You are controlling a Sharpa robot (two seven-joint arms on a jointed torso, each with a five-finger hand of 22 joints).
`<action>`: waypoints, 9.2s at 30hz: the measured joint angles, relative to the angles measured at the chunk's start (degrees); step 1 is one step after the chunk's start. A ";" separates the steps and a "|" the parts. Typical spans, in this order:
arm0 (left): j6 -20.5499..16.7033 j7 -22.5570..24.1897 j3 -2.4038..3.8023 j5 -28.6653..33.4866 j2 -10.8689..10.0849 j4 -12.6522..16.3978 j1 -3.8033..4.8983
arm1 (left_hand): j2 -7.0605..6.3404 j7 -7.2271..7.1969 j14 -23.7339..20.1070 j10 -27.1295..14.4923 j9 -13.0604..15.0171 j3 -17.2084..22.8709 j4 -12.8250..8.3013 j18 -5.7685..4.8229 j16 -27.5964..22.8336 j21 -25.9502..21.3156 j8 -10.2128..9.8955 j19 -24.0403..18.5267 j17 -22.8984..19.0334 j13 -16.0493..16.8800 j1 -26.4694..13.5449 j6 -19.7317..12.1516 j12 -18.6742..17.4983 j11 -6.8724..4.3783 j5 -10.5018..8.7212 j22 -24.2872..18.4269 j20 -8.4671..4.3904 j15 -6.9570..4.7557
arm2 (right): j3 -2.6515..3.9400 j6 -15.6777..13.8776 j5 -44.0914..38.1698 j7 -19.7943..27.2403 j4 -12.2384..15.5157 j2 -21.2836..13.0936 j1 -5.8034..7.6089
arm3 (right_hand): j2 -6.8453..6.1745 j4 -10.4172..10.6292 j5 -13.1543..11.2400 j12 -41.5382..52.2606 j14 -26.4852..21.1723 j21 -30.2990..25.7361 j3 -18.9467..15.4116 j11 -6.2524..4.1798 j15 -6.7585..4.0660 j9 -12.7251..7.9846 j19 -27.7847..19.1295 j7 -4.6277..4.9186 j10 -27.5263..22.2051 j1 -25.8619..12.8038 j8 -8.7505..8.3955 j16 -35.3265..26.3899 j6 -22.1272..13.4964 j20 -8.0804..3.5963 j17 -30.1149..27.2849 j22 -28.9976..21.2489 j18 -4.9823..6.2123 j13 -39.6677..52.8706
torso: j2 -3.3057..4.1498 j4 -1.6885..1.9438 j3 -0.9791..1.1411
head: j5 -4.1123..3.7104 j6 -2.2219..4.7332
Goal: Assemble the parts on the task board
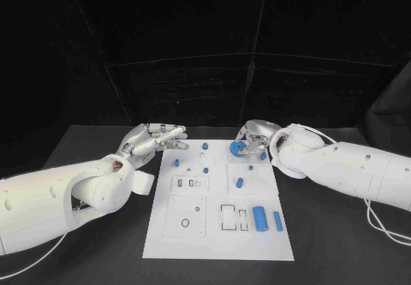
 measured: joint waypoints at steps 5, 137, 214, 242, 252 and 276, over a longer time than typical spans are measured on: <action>0.02 -0.02 0.00 0.00 -0.02 0.02 0.00 | 0.00 0.00 0.00 0.00 0.00 0.00 0.00 0.01 0.00 0.00 0.00 0.00 0.00 0.00 0.00 0.00 0.00 0.00 0.00 0.00 0.00 0.00 | 0.03 -2.61 -2.21 0.08 1.99 0.69 0.00 | -0.56 0.23 0.00 0.00 0.00 0.00 0.56 0.00 0.00 0.00 0.19 -0.06 0.00 -1.18 0.00 0.00 0.12 -0.19 0.00 0.00 0.00 -0.05 | -0.01 0.06 -0.02 | 0.07 0.12; 1.06 -0.48 -0.07 0.01 0.70 -2.07 -0.08 | 0.74 -0.41 3.39 0.93 0.06 0.70 -1.34 0.00 -0.67 0.67 -0.42 2.39 0.41 0.00 0.20 0.82 -0.49 -0.52 0.00 -0.05 -1.14 -1.33 | -0.11 -2.46 13.83 10.96 -0.77 -9.45 -4.62 | -1.91 4.05 1.43 1.12 -0.23 -0.04 -9.65 2.04 1.64 -0.20 -0.02 0.99 0.19 2.06 -4.37 -0.29 -4.97 1.45 -0.02 -0.04 0.03 2.07 | -0.92 -1.35 -0.02 | -0.97 -0.94; 1.20 -0.81 -0.11 0.02 0.69 -2.26 -0.12 | 0.74 -0.41 3.38 0.93 0.05 0.54 -1.49 0.00 -0.89 0.67 -0.68 2.39 0.36 -0.04 0.21 0.82 -0.49 -0.51 0.00 -0.12 -1.14 -1.32 | -0.06 -4.28 13.69 10.06 0.21 -8.94 -4.47 | 2.13 1.11 -3.48 2.46 -0.21 0.19 -3.19 -0.53 -0.62 0.07 0.89 -1.65 1.92 -0.15 -0.44 -0.29 5.37 -0.30 -0.01 -0.02 0.02 3.57 | -1.10 -1.40 -0.02 | -0.81 -2.26; 1.19 -0.79 -0.10 0.02 1.05 -6.11 0.66 | 0.74 -0.41 3.38 0.93 0.05 0.54 -1.49 0.00 -1.17 0.67 -0.68 2.39 0.36 -0.03 0.21 0.82 -0.49 -0.52 0.00 -0.16 -1.14 -1.32 | -0.18 -5.63 3.84 -1.44 10.49 5.15 -2.80 | 2.38 1.30 -3.81 2.00 -0.22 0.19 -2.71 -0.73 -0.62 -0.01 0.69 -1.79 1.71 -0.94 -1.05 -0.29 5.32 -0.48 -0.02 -0.03 0.03 3.29 | -1.76 -1.26 -0.82 | 2.69 -3.66; 1.19 -0.73 -0.09 0.44 1.46 -6.38 0.79 | 0.74 -0.41 3.38 0.93 0.05 0.54 -1.49 0.00 -1.17 0.67 -0.68 2.39 0.37 -0.03 0.21 0.82 -0.49 -0.52 0.00 -0.16 -1.14 -1.32 | -2.36 -4.07 -0.04 -3.80 9.33 8.01 -4.45 | 2.24 1.51 -3.12 1.61 -0.22 0.19 -2.48 -0.76 -0.61 -0.19 0.69 -1.81 1.69 -1.54 -0.80 -0.29 5.32 -0.48 -0.03 -0.03 0.03 3.06 | -1.72 -1.46 -0.69 | 3.44 -4.20; 1.19 -0.67 -0.09 0.83 2.03 -6.57 0.81 | 0.74 -0.41 3.38 0.93 0.05 0.54 -1.49 0.00 -1.17 0.67 -0.68 2.39 0.37 -0.03 0.21 0.82 -0.49 -0.52 0.00 -0.15 -1.14 -1.32 | -3.02 -2.84 -3.74 -4.83 7.48 10.24 -6.05 | 1.93 1.48 -2.66 1.39 -0.22 0.18 -2.13 -0.93 -0.61 -0.17 0.69 -1.92 1.51 -2.15 -0.85 -0.29 5.23 -0.48 -0.03 -0.03 0.03 3.01 | -1.73 -1.54 -0.66 | 3.86 -4.81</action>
